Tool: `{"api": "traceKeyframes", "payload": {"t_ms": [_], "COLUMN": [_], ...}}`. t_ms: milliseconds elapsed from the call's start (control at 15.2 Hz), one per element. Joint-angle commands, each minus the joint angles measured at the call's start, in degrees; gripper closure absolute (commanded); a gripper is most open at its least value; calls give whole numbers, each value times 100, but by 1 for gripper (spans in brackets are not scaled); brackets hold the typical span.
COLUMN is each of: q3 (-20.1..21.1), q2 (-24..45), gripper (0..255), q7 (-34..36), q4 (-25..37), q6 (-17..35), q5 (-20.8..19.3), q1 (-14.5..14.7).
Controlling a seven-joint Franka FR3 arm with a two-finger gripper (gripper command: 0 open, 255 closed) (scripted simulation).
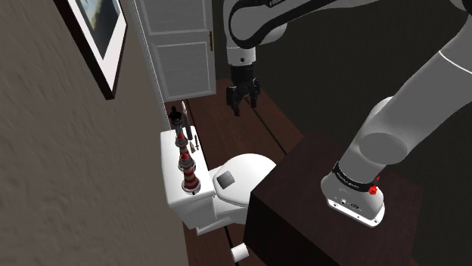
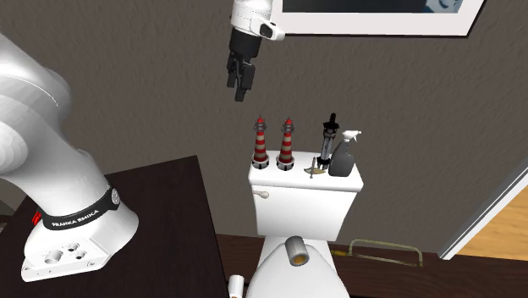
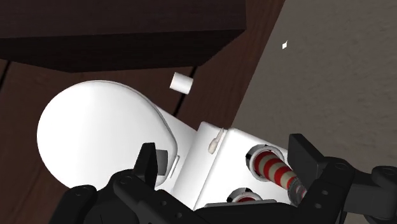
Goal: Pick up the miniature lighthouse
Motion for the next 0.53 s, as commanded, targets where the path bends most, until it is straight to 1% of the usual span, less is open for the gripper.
{"api": "traceKeyframes", "payload": {"t_ms": [0, 462], "q3": [85, 272], "q2": [463, 2049], "gripper": [0, 0], "q7": [193, 785], "q4": [225, 1146], "q6": [181, 676], "q5": [84, 270], "q1": [41, 220]}}
